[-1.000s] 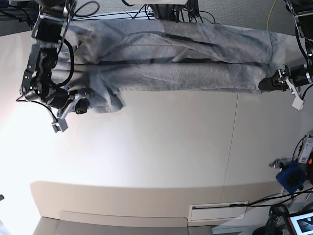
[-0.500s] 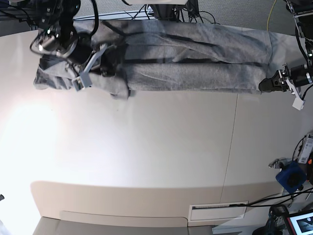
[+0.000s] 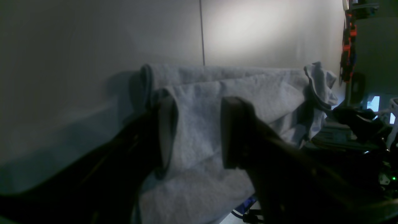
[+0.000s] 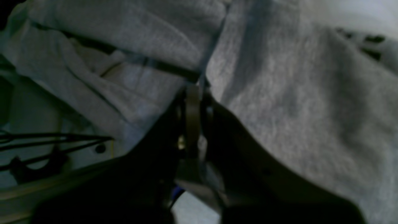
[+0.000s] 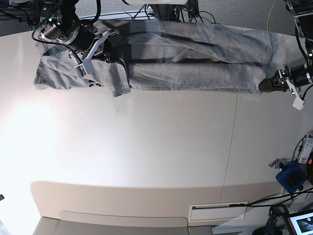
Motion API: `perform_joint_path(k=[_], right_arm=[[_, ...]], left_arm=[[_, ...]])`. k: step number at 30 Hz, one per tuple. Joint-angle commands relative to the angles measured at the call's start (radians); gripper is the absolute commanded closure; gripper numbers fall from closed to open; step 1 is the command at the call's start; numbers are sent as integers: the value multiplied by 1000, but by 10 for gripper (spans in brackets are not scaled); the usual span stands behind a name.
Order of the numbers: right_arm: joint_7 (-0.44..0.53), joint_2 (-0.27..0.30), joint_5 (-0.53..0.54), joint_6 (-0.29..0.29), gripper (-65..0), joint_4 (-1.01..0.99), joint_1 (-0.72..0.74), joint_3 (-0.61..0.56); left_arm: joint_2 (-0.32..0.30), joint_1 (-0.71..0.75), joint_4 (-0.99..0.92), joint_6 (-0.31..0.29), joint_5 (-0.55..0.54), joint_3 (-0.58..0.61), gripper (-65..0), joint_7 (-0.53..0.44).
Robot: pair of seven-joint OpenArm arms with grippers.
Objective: Fold the T-shirt properly
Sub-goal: 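Grasp the folded shirt's sleeve end with the right gripper and tuck it inward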
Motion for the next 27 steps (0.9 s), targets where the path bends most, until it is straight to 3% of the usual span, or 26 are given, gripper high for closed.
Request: perform_joint_path(k=[1, 4, 7, 11, 27], right_arm=[[18, 3, 41, 7, 0, 18, 0, 2], [17, 3, 90, 11, 0, 18, 0, 2], [-3, 2, 147, 71, 0, 18, 0, 2], [-27, -3, 217, 91, 0, 18, -3, 2], [-135, -2, 192, 91, 0, 18, -6, 2]], left_arm=[[-28, -11, 13, -1, -29, -9, -258, -7], [-28, -11, 13, -1, -29, -9, -258, -7], [-27, -11, 13, -1, -29, -9, -258, -7], [-27, -11, 13, -1, -30, -9, -258, -7], [-27, -11, 13, -1, -31, -9, -258, -8]])
